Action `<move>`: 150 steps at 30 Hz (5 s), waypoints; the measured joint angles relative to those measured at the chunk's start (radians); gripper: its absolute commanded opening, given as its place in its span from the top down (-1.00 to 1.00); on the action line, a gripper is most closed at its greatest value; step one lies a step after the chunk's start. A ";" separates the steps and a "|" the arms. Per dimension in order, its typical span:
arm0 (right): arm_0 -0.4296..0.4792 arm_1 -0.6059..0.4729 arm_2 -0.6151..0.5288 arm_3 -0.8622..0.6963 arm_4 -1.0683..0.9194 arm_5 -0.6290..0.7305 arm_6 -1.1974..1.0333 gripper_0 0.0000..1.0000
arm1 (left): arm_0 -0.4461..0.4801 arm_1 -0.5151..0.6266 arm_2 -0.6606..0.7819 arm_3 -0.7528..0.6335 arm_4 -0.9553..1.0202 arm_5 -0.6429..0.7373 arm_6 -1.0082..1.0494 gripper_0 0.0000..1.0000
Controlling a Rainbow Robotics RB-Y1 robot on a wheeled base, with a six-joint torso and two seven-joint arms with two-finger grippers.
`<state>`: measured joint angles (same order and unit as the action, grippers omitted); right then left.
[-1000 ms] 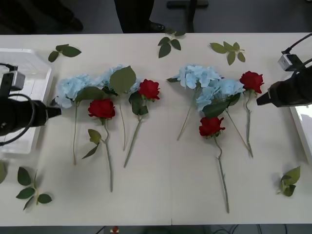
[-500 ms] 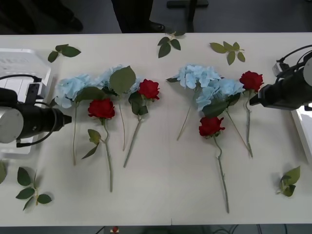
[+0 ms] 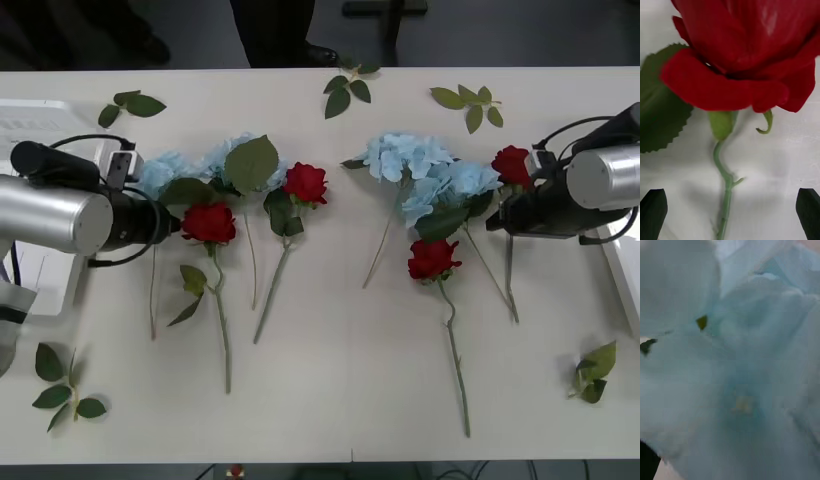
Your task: Place the red flowers into the right box and the blue flowers into the left box. If a person shows an open palm, hand one flower to the person first, then continue sorting.
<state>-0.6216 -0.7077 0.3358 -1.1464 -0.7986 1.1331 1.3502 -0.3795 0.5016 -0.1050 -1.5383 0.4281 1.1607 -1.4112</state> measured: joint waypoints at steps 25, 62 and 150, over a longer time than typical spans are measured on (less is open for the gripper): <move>-0.001 0.070 -0.019 0.042 0.090 -0.019 -0.001 -1.00 | -0.002 -0.073 -0.040 0.115 -0.122 -0.111 -0.064 1.00; -0.008 -0.079 -0.036 -0.236 0.075 0.166 -0.002 1.00 | -0.268 0.148 0.434 0.150 -0.021 0.250 -0.187 1.00; 0.153 -0.019 -0.369 -0.336 -0.068 0.303 0.562 -1.00 | 0.034 0.303 0.416 -0.054 0.518 0.293 -0.195 -1.00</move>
<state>-0.4686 -0.7268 -0.0329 -1.4821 -0.8667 1.4358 1.9125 -0.3454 0.8050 0.3114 -1.5923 0.9458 1.4533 -1.6061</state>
